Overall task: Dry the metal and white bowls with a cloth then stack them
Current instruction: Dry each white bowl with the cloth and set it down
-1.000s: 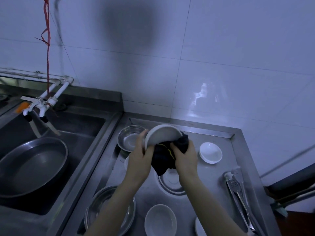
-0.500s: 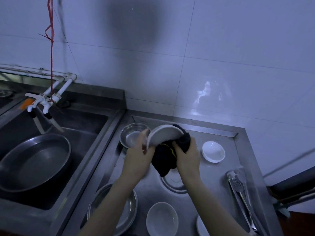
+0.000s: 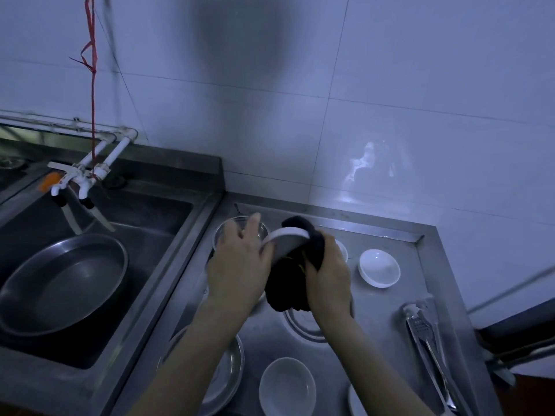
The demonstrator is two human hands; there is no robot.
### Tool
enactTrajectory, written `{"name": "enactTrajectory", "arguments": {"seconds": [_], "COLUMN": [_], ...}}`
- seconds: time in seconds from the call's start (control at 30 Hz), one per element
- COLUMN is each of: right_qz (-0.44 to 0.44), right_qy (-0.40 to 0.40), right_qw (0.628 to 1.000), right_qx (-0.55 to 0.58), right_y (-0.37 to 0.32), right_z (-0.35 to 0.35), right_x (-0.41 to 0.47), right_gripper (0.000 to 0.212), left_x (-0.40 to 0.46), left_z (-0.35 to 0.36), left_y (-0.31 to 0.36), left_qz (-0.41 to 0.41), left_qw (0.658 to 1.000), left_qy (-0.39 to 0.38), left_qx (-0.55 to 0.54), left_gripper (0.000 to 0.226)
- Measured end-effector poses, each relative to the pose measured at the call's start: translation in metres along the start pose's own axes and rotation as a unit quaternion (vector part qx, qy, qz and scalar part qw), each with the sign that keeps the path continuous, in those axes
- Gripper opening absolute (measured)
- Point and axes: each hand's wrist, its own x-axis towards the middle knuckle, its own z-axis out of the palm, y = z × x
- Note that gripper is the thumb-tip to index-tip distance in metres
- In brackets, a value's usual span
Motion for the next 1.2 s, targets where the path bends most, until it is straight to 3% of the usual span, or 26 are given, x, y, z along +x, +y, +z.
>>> {"name": "enactTrajectory", "arguments": {"seconds": [0.07,0.13,0.17,0.27,0.3,0.37,0.4,0.53,0.6,0.73,0.9,1.03,1.1,1.2], "right_qz": [0.006,-0.042,-0.073,-0.149,-0.170,-0.208,-0.225,-0.264,-0.261,-0.235,-0.282,-0.327,-0.288,-0.151], "right_qy": [0.017,0.021,0.022,0.022,0.020,0.006,-0.005,-0.022,0.011,0.056,0.030,-0.024,-0.021,-0.071], "right_qw": [1.000,0.999,0.997,0.986,0.982,0.973,0.969,0.950,0.940,0.950,0.945,0.938,0.954,0.983], "right_qx": [0.009,-0.007,-0.022,-0.073,-0.084,-0.096,-0.099,-0.165,-0.221,-0.198,-0.162,-0.115,-0.081,0.074], "right_y": [0.005,0.008,0.009,0.011,0.013,0.016,0.018,0.016,0.014,0.014,0.000,-0.002,0.000,-0.002], "right_z": [-0.002,-0.003,-0.002,0.001,0.002,0.002,0.001,-0.002,-0.002,-0.007,-0.003,-0.001,-0.005,-0.016], "right_x": [-0.002,-0.007,-0.010,-0.020,-0.022,-0.025,-0.026,-0.033,-0.035,-0.027,-0.030,-0.035,-0.030,-0.016], "right_gripper": [0.044,0.051,0.055,0.065,0.070,0.078,0.076,0.063,0.058,0.060,0.058,0.059,0.059,0.059], "left_x": [-0.006,-0.004,0.000,0.010,0.014,0.019,0.022,0.028,0.033,0.032,0.026,0.021,0.019,0.018], "left_z": [-0.001,0.004,0.010,0.023,0.026,0.028,0.030,0.033,0.035,0.031,0.019,0.016,0.013,0.009], "left_y": [0.002,0.010,0.012,0.017,0.017,0.015,0.014,0.016,0.017,0.015,0.021,0.022,0.017,0.009], "left_qz": [-0.099,-0.206,-0.235,-0.271,-0.298,-0.339,-0.350,-0.400,-0.393,-0.355,-0.328,-0.297,-0.298,-0.287], "left_qw": [0.984,0.906,0.874,0.822,0.782,0.685,0.653,0.582,0.577,0.574,0.545,0.546,0.531,0.529], "left_qy": [-0.047,-0.141,-0.159,-0.149,-0.140,-0.135,-0.133,-0.096,-0.078,-0.052,-0.066,-0.089,-0.098,-0.104], "left_qx": [-0.139,-0.342,-0.394,-0.478,-0.530,-0.630,-0.658,-0.701,-0.712,-0.736,-0.769,-0.778,-0.787,-0.792], "left_gripper": [0.050,0.043,0.040,0.019,0.019,0.039,0.049,0.069,0.061,0.007,0.020,0.031,0.030,0.026]}}
